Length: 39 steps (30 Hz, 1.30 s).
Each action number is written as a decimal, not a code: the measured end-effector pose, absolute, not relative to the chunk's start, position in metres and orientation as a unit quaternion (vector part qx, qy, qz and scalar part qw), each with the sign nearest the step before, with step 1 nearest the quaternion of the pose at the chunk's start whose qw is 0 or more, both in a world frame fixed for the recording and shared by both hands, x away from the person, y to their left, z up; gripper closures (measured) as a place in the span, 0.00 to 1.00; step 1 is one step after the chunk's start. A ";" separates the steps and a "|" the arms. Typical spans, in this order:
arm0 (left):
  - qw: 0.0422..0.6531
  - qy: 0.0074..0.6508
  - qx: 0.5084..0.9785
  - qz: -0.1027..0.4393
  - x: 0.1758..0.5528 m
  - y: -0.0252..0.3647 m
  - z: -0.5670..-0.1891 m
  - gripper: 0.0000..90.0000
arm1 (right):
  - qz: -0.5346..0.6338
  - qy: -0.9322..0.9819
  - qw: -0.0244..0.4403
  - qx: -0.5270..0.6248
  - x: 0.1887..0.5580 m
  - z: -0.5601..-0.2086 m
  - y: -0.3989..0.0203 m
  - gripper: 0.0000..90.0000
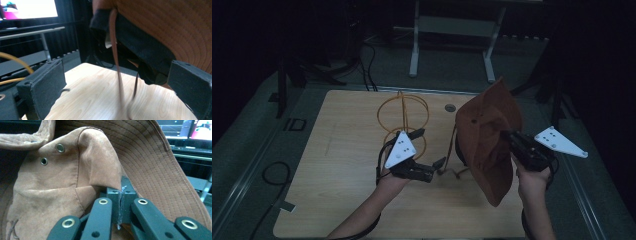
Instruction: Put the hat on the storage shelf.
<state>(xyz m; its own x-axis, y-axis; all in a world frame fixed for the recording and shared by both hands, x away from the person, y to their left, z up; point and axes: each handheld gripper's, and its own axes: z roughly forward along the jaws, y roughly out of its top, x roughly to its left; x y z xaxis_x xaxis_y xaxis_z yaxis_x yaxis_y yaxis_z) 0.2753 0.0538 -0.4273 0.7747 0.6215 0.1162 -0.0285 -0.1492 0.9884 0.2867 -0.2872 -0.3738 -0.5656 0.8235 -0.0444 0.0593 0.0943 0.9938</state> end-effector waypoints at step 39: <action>0.524 0.354 0.706 0.319 0.234 0.207 -0.543 0.03 | 0.579 0.680 0.361 0.269 0.357 -0.270 -0.186 0.99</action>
